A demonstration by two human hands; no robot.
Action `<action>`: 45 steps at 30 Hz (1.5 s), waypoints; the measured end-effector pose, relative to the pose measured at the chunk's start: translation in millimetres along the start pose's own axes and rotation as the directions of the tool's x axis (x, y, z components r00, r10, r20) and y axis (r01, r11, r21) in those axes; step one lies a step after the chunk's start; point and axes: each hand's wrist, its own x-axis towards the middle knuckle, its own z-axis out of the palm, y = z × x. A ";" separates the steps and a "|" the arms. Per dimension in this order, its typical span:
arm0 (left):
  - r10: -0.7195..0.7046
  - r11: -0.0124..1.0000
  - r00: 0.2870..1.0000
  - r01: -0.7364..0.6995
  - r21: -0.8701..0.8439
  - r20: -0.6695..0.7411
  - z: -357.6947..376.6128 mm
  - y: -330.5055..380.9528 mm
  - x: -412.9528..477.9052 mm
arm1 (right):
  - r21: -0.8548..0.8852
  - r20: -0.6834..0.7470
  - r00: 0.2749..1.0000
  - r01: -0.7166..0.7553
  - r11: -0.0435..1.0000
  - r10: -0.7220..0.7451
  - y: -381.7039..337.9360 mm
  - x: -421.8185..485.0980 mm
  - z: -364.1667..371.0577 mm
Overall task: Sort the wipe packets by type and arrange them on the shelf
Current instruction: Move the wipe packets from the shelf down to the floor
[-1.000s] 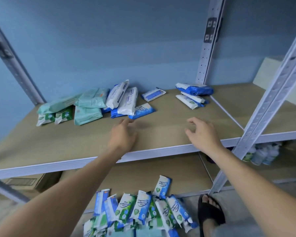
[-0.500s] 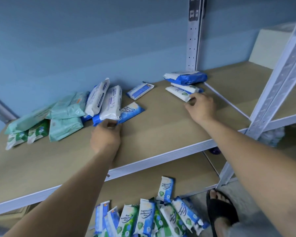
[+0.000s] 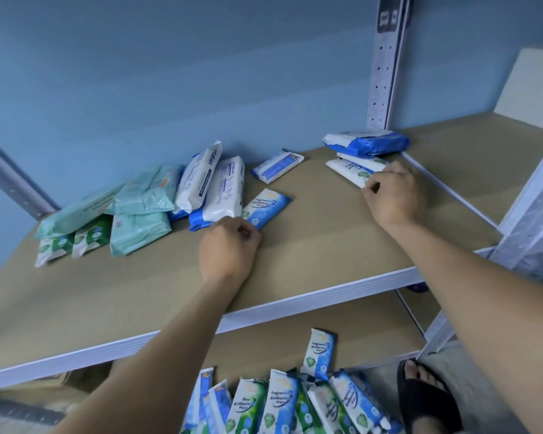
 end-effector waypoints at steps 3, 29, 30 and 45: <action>0.200 0.979 0.979 -0.201 0.045 0.023 2.4 4.3 -5.9 | -0.003 -0.027 0.999 0.027 1.000 -0.027 -0.6 -2.8 -0.9; 0.326 0.940 0.929 -0.339 0.047 0.173 1.1 8.8 -4.1 | 0.137 0.174 0.965 0.175 0.975 -0.198 -17.9 -13.3 -5.5; 0.330 0.938 0.925 -0.343 0.043 0.187 1.9 7.6 -3.0 | 0.133 0.200 0.959 0.174 0.976 -0.199 -18.8 -13.1 -4.8; 0.281 0.950 0.884 -0.311 0.021 0.373 8.8 2.8 -4.8 | -0.136 0.401 0.911 0.162 0.977 -0.095 -23.8 -20.3 -11.9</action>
